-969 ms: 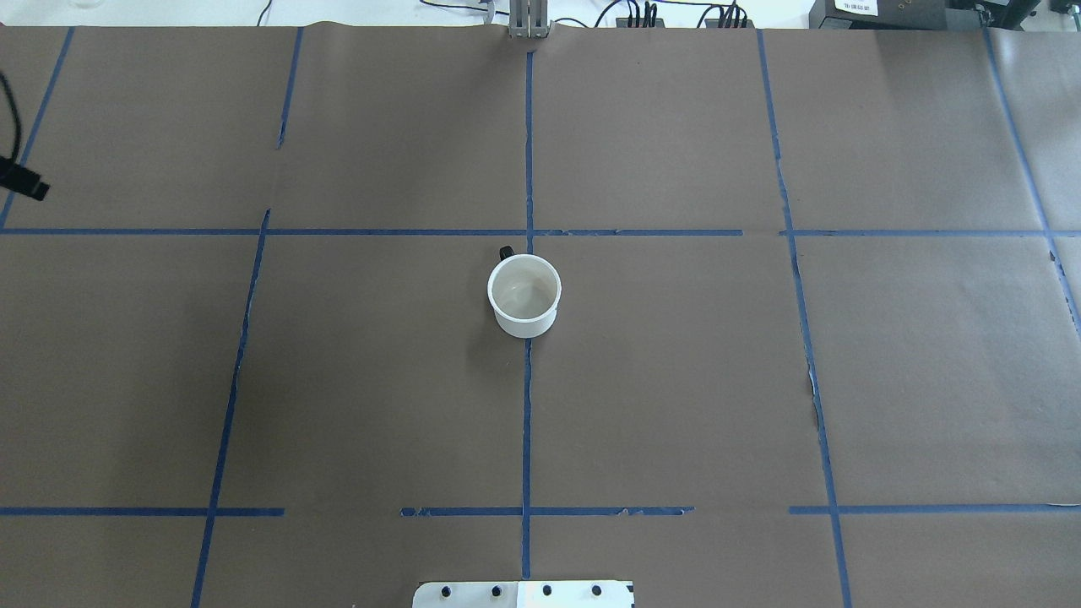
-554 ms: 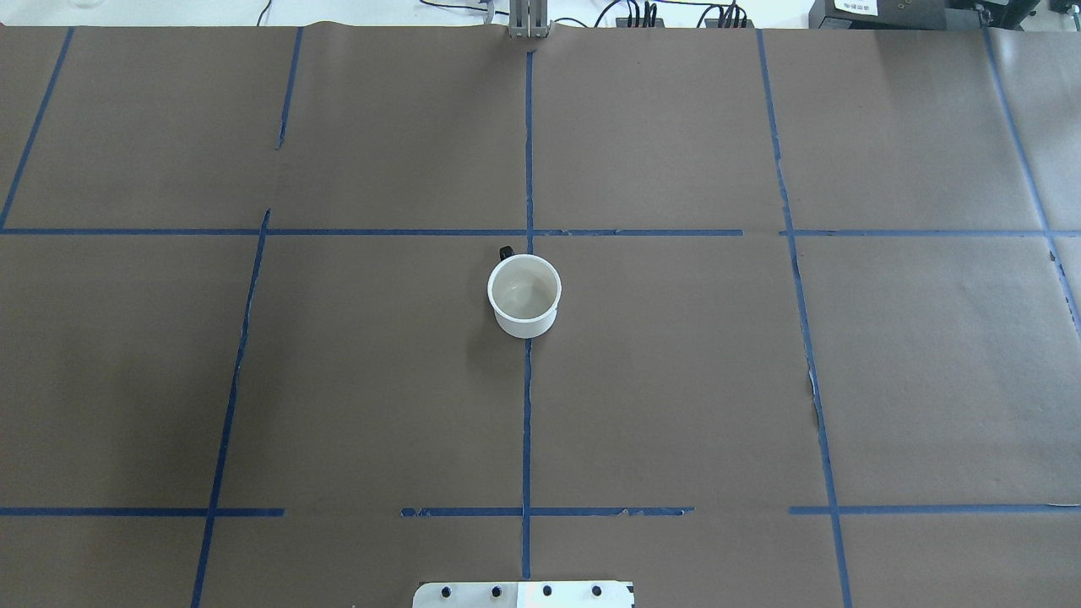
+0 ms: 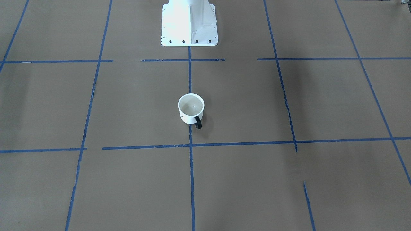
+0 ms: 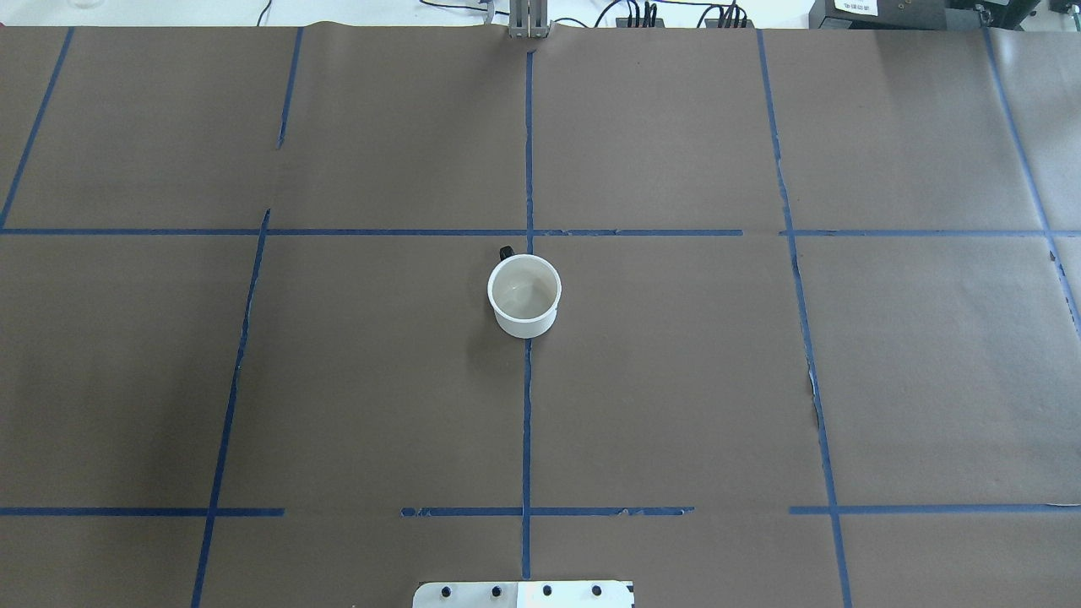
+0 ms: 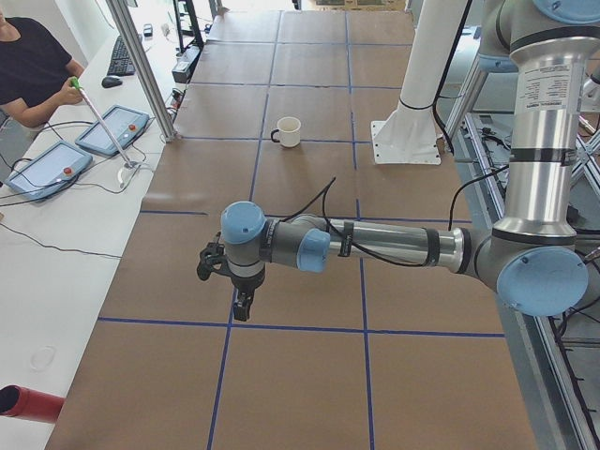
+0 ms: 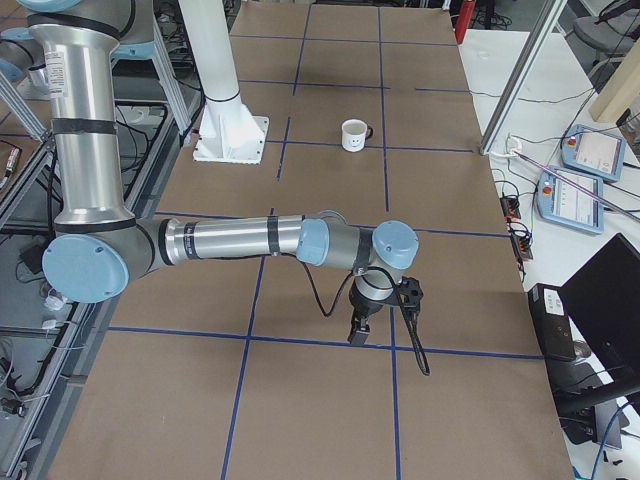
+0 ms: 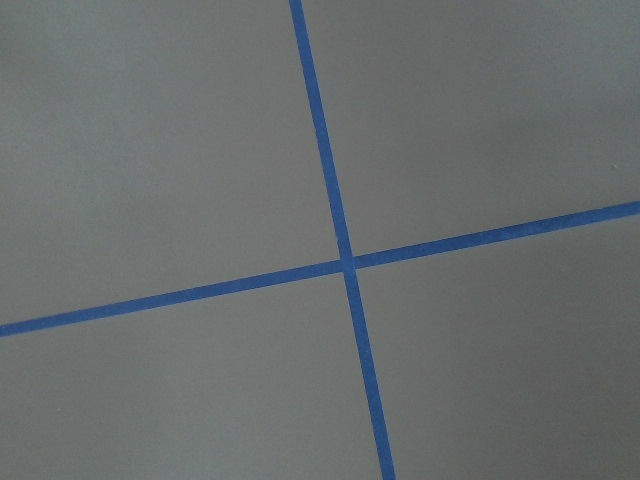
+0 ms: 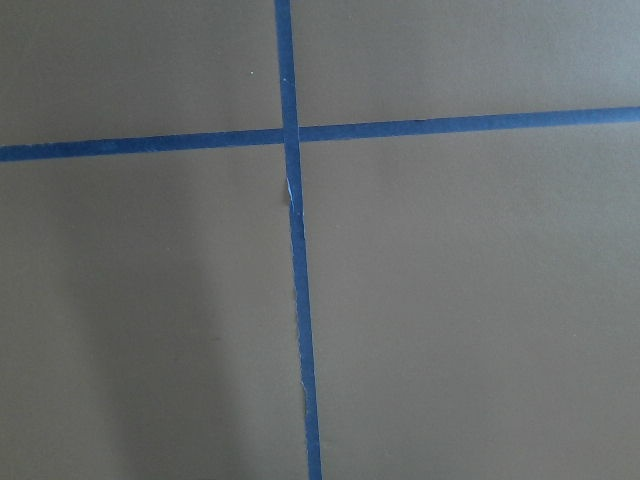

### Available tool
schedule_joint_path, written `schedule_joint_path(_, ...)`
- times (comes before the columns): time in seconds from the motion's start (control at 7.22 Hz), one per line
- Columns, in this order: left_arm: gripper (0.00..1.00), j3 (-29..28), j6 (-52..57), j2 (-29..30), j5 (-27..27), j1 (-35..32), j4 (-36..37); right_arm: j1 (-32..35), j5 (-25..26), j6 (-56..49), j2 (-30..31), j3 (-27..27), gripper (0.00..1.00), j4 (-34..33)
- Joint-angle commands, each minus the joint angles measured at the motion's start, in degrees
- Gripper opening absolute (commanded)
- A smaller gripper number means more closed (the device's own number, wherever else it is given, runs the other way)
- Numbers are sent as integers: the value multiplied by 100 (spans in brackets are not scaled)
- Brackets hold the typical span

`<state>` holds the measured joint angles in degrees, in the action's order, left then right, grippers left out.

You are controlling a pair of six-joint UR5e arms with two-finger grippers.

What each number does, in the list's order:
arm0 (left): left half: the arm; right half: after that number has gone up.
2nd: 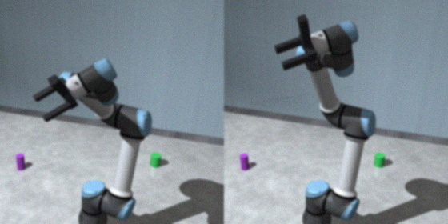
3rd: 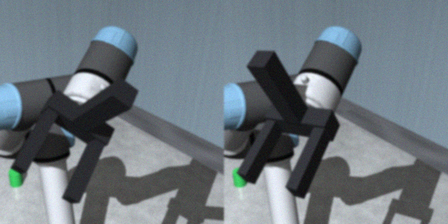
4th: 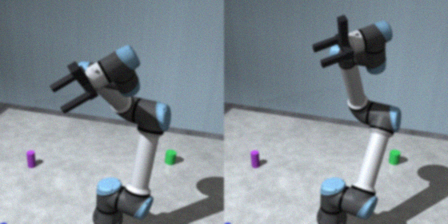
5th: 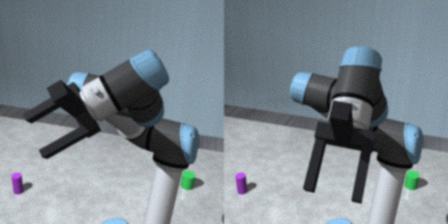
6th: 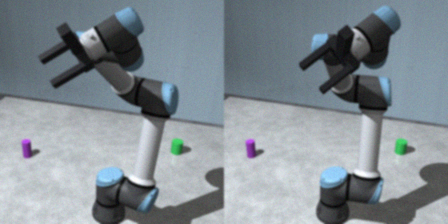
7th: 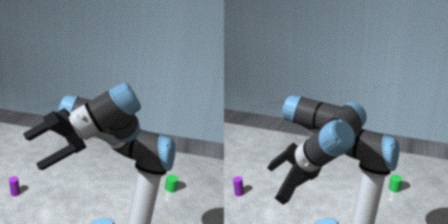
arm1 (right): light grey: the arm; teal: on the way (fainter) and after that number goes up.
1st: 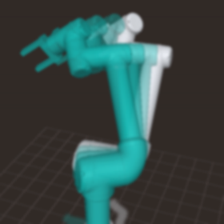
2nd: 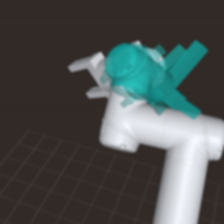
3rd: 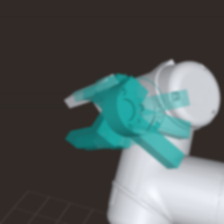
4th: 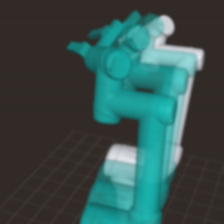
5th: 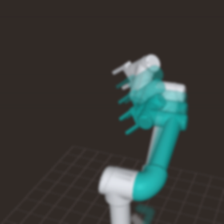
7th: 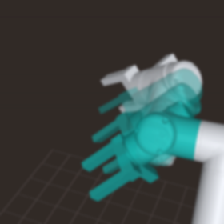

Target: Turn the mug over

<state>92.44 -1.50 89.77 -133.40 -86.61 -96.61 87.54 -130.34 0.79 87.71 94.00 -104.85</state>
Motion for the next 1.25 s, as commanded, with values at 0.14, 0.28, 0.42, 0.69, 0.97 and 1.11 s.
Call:
schedule_joint_path(0.14, 100, -261, 1, -20, -186, -84, 28, 0, 0, 0, 0, -4, 100, 0)
schedule_joint_path(0.28, 100, -261, -8, -73, -186, -84, 29, 0, 0, 0, 0, -4, 100, 0)
schedule_joint_path(0.42, 100, -235, -8, -73, -186, -136, 89, 0, 0, 0, 0, 4, 100, 0)
schedule_joint_path(0.69, 100, -112, 1, -73, -177, -233, 432, 0, 0, 0, -9, -4, 100, 0)
schedule_joint_path(0.97, 100, -94, 1, -73, -168, -251, 442, 0, 0, 0, 0, -4, 100, 0)
schedule_joint_path(1.11, 100, -33, 1, -82, -168, -268, 442, 0, 0, 0, 0, -4, 100, 0)
